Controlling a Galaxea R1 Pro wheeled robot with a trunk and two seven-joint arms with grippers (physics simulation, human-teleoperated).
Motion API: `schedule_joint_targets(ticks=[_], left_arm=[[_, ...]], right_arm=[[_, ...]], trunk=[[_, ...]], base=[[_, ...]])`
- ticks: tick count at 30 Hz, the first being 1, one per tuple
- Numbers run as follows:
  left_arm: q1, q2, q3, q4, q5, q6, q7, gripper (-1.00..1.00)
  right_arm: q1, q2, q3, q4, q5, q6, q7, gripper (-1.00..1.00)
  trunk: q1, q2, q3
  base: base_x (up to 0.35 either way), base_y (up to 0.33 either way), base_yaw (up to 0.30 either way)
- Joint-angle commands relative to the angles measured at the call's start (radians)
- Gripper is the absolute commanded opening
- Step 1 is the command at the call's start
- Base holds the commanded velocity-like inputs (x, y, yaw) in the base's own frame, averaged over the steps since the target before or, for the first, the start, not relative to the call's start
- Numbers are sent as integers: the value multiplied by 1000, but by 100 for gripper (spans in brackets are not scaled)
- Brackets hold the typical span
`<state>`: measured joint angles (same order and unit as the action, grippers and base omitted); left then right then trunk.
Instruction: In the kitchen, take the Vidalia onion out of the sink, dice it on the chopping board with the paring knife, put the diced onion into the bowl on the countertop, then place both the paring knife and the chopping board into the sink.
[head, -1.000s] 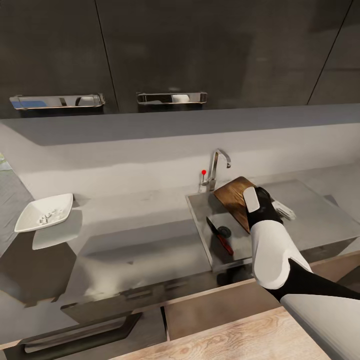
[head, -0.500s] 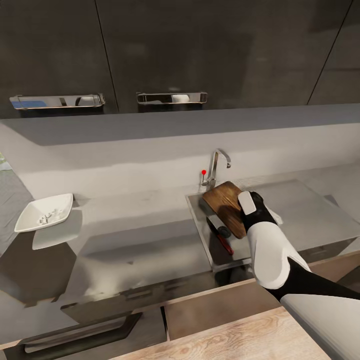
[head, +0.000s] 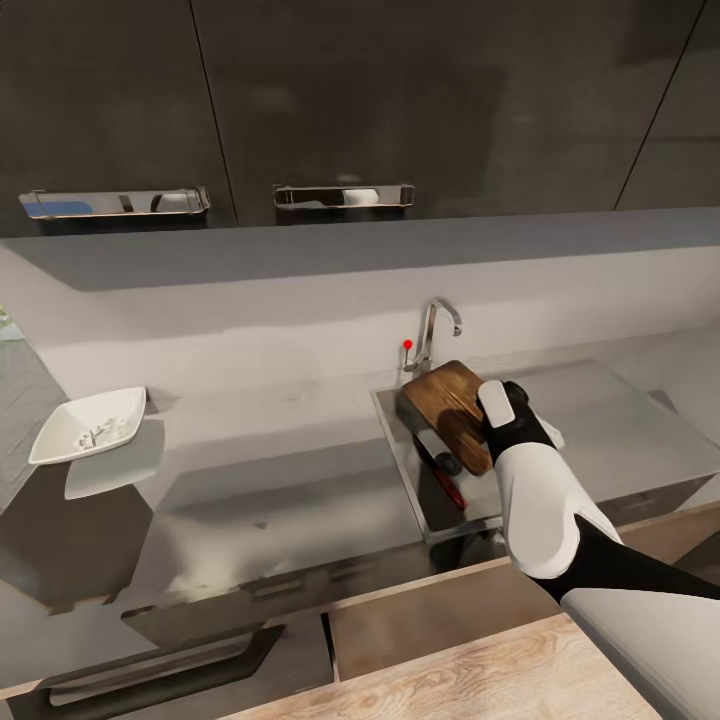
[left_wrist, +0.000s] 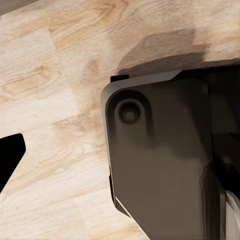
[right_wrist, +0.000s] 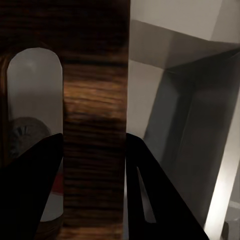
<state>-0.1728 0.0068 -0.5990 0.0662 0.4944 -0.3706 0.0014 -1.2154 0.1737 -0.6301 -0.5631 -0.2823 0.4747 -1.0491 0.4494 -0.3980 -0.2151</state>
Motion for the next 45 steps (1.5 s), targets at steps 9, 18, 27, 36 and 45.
schedule_joint_targets(ticks=[9, 18, 27, 36, 45], left_arm=[[-1, -1, -8, 3, 6, -5, 0, 100], [-1, -1, -8, 3, 6, -5, 0, 100], [-1, -1, -8, 3, 6, -5, 0, 100], [-1, -1, -8, 3, 6, -5, 0, 100], [-1, -1, -8, 3, 6, -5, 0, 100]], right_arm=[[-1, 1, -7, -6, -1, 54, -2, -100], [-1, 1, -21, 3, -6, 54, -9, -100], [-1, 1, -29, -6, -45, 43, -175, -100], [-1, 1, -29, -6, -48, 38, -209, -100], [-1, 1, -27, -4, -53, -9, -214, -100]], trunk=[[1, -2, -2], [1, -2, -2], [1, -2, -2], [1, -2, -2], [1, -2, -2]], base=[[0, 0, 0], [0, 0, 0], [0, 0, 0], [0, 0, 0], [0, 0, 0]])
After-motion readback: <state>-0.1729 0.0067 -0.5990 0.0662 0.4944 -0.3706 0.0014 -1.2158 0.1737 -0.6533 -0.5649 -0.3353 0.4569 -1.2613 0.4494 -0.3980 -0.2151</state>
